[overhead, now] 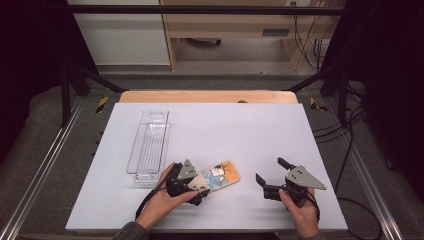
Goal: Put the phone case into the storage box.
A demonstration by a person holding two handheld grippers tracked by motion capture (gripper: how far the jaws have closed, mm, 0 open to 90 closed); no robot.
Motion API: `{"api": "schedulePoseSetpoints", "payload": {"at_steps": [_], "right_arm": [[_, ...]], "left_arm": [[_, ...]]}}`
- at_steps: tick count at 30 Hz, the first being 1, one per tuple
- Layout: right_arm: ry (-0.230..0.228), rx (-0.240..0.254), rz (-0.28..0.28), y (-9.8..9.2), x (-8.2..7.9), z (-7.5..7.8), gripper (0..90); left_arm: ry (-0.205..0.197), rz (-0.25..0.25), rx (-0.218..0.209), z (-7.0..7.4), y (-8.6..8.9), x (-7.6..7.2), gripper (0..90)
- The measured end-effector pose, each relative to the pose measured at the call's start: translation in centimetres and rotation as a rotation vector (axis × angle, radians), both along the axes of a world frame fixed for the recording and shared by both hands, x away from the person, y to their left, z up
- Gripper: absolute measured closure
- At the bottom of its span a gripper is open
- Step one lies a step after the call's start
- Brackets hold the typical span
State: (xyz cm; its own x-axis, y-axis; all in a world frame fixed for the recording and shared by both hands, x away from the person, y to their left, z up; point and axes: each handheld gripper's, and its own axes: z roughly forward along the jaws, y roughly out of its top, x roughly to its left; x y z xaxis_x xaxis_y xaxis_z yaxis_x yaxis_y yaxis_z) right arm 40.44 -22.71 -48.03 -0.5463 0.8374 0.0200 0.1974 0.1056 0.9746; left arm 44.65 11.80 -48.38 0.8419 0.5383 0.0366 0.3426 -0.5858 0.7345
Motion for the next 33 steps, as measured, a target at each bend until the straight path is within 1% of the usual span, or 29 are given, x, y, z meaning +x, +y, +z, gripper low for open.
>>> {"api": "schedulePoseSetpoints", "payload": {"at_steps": [3,6,9,11,13,16,24,30,33], "right_arm": [[0.001,-0.004,0.005,0.1,0.0,-0.1,4.9],[0.002,-0.003,0.008,0.1,0.0,-0.1,4.9],[0.003,-0.002,0.010,0.1,0.0,-0.1,4.8],[0.004,0.000,0.012,0.1,0.0,-0.1,4.9],[0.003,0.001,0.014,0.1,-0.1,0.0,4.9],[0.003,0.000,0.017,0.2,-0.1,0.0,4.9],[0.002,-0.006,0.022,0.3,-0.1,-0.1,4.9],[0.003,-0.002,0.022,0.2,-0.1,-0.1,4.9],[0.004,-0.002,0.021,0.2,-0.2,0.0,4.9]], "left_arm": [[0.004,-0.005,0.015,-0.1,0.0,0.2,4.4],[0.032,-0.009,0.009,-0.2,-0.2,0.3,4.6],[0.037,-0.018,0.033,-0.2,-0.3,0.5,4.4],[0.034,-0.017,0.038,-0.3,-0.4,0.6,4.4],[0.033,-0.015,0.033,-0.3,-0.5,0.7,3.7],[0.039,-0.016,0.038,-0.4,-0.6,0.7,3.6],[0.068,-0.040,0.066,-0.5,-0.9,0.9,4.2],[0.067,-0.040,0.089,-0.7,-1.2,0.9,3.8],[0.066,-0.036,0.090,-0.7,-1.2,0.9,4.5]]}}
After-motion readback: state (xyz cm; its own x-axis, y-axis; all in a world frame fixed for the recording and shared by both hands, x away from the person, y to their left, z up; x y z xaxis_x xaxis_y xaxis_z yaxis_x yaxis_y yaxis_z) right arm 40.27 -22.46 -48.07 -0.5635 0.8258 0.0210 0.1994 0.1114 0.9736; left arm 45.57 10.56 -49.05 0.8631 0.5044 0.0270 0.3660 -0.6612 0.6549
